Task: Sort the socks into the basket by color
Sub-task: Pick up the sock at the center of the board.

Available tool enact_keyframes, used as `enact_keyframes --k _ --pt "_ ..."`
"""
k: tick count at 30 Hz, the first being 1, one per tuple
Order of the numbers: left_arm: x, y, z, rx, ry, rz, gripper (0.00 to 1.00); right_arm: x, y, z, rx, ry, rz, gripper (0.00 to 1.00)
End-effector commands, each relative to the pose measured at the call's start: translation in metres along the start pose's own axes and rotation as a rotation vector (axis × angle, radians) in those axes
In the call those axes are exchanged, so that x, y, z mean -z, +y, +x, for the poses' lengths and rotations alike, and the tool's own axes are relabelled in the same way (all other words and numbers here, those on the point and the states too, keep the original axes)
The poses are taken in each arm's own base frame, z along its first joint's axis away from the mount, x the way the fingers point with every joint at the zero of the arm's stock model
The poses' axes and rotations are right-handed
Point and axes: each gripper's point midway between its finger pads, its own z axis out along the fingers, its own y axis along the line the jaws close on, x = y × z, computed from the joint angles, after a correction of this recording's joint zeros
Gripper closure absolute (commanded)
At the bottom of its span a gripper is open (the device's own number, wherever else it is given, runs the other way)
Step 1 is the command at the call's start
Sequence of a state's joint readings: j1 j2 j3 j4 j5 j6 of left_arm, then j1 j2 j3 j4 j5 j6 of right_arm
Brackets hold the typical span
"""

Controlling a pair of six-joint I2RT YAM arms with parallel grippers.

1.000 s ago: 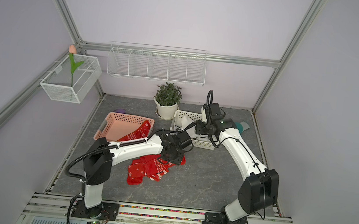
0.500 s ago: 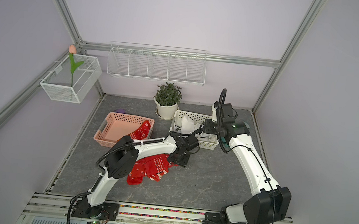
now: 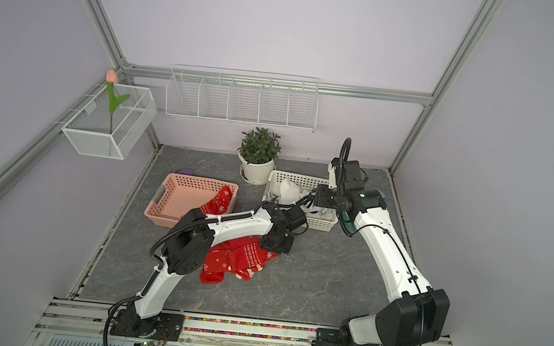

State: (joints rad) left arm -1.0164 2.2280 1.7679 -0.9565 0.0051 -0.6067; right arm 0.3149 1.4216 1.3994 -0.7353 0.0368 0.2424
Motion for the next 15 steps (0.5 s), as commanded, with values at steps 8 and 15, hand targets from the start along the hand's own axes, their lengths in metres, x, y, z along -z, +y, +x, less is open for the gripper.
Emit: enact_keyframes --k 8,15 --pt "0.023 0.001 -0.002 0.015 -0.034 0.01 1.0 -0.009 0.001 0.007 -0.001 0.026 -0.02 0.46" --pt "0.094 -0.002 -0.013 0.023 -0.157 0.064 1.0 -0.01 0.001 0.008 -0.001 0.027 -0.02 0.46"
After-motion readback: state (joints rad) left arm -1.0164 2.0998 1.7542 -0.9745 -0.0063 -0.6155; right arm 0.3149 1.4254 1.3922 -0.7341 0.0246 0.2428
